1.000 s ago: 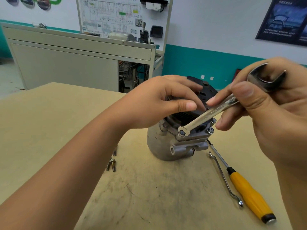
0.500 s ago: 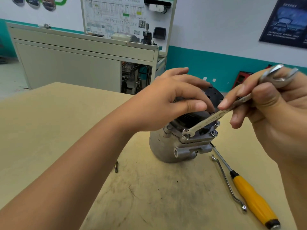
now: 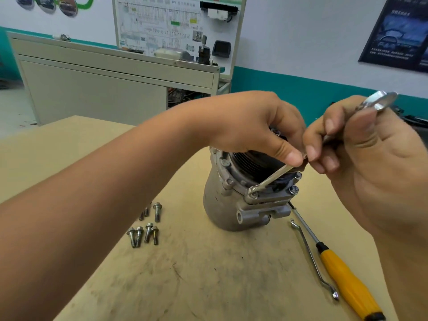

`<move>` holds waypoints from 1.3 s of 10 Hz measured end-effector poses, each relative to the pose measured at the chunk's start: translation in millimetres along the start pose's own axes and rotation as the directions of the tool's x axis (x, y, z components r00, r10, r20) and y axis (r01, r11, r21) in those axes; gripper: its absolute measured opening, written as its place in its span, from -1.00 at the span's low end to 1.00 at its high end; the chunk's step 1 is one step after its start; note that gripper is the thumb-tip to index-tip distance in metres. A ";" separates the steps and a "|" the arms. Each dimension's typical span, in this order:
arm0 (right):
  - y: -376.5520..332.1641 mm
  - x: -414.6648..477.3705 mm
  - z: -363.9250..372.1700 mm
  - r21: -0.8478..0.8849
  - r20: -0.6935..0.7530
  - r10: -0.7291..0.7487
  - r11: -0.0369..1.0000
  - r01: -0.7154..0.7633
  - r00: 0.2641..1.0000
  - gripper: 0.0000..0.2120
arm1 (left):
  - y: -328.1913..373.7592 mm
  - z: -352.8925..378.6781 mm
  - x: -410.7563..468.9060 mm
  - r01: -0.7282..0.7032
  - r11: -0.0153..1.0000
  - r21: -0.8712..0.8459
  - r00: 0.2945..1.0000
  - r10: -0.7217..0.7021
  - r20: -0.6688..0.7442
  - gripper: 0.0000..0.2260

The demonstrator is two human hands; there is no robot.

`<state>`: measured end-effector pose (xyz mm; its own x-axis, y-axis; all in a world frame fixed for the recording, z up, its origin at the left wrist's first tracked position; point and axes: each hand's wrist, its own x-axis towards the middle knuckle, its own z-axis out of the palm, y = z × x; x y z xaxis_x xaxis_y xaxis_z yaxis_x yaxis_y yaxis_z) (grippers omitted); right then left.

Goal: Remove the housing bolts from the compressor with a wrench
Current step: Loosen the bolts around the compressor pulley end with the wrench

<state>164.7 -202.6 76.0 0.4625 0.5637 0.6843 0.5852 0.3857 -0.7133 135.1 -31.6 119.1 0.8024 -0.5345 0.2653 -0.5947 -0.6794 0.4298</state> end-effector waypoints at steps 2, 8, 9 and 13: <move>-7.1 1.0 12.5 -0.275 -0.197 -0.003 0.960 -0.052 0.980 -0.79 | -2.8 -0.9 1.8 0.004 1.000 0.015 1.000 -0.004 -0.025 -0.94; -34.2 8.2 25.0 -0.710 -0.390 -0.046 0.651 -0.269 0.920 -0.30 | -2.8 0.7 3.3 0.055 0.997 -0.056 0.997 -0.051 0.064 -0.88; -33.4 4.9 27.2 -0.857 -0.366 -0.111 0.427 -0.289 0.924 -0.42 | -4.2 0.2 1.8 0.069 0.994 -0.082 0.997 -0.065 0.051 -0.88; -23.4 11.7 17.8 -0.880 -0.318 -0.080 0.395 -0.263 0.945 -0.59 | -5.1 1.2 4.1 0.103 0.992 -0.077 0.993 -0.098 0.058 -0.85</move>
<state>144.6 -192.0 98.0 0.6018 0.2690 0.7519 0.6957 -0.6389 -0.3283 141.4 -30.9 117.0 0.8528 -0.4933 0.1716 -0.5037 -0.6899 0.5200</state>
